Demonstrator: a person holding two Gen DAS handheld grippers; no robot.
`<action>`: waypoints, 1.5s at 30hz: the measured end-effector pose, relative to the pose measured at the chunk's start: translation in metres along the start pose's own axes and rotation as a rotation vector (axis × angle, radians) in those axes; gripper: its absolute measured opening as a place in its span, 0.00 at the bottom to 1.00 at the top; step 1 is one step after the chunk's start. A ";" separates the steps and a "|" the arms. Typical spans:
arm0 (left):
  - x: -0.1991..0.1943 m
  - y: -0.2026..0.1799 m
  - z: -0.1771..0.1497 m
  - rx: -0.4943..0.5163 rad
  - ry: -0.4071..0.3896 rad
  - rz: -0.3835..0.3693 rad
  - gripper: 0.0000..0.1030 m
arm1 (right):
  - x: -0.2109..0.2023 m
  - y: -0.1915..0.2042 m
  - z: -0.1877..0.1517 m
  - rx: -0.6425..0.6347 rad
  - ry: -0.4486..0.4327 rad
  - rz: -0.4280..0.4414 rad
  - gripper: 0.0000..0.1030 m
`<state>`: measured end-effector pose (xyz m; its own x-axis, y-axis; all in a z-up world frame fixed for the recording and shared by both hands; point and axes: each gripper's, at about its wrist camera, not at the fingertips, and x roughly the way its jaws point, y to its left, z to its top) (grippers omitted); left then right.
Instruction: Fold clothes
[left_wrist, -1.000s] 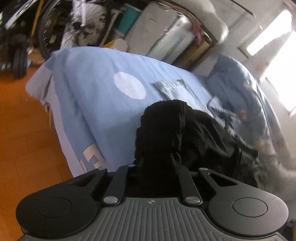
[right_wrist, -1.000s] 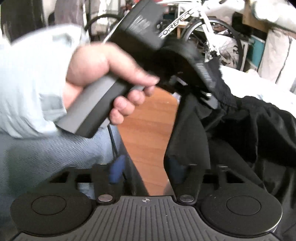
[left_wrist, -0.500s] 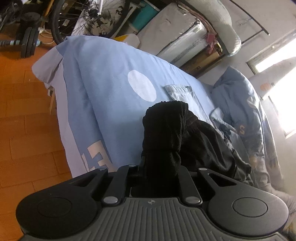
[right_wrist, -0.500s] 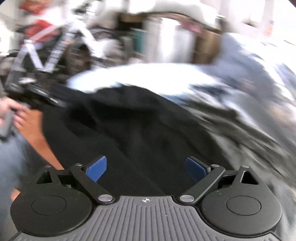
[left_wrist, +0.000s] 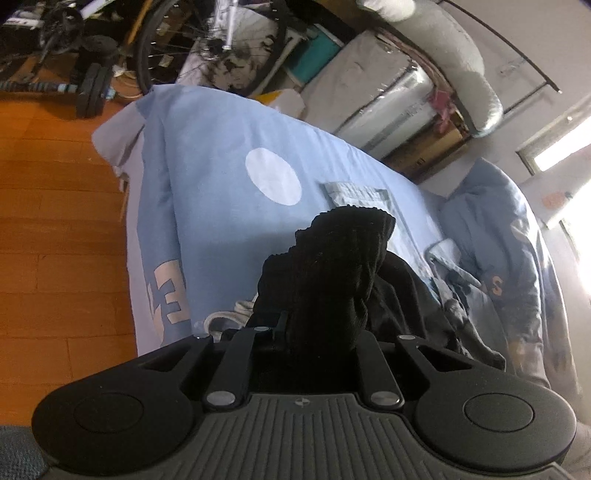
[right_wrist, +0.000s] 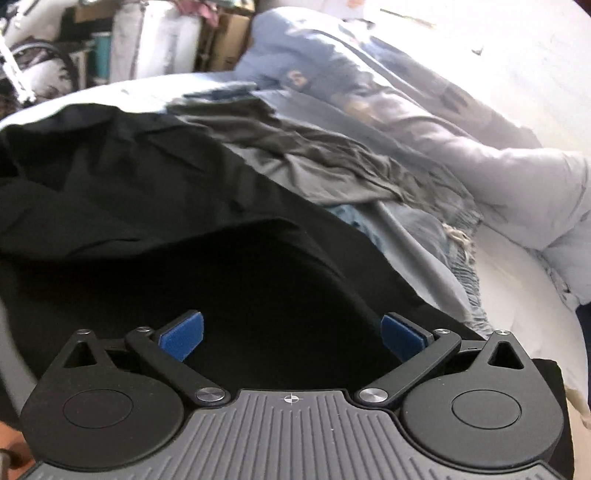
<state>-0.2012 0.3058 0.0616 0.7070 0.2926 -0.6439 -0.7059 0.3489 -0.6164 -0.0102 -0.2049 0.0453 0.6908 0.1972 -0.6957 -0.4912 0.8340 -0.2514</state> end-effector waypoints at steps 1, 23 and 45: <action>0.000 0.000 0.000 -0.004 -0.005 0.012 0.15 | 0.006 -0.006 0.000 0.003 0.009 0.005 1.00; -0.009 0.021 0.012 -0.113 -0.035 0.084 0.15 | -0.106 0.022 -0.091 -0.124 0.119 0.143 0.05; -0.012 0.017 0.007 -0.085 -0.037 0.061 0.15 | -0.155 0.006 -0.116 0.414 0.005 -0.108 0.93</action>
<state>-0.2216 0.3140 0.0618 0.6623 0.3443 -0.6654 -0.7480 0.2530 -0.6136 -0.1820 -0.2902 0.0739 0.7237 0.0953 -0.6834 -0.1607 0.9865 -0.0326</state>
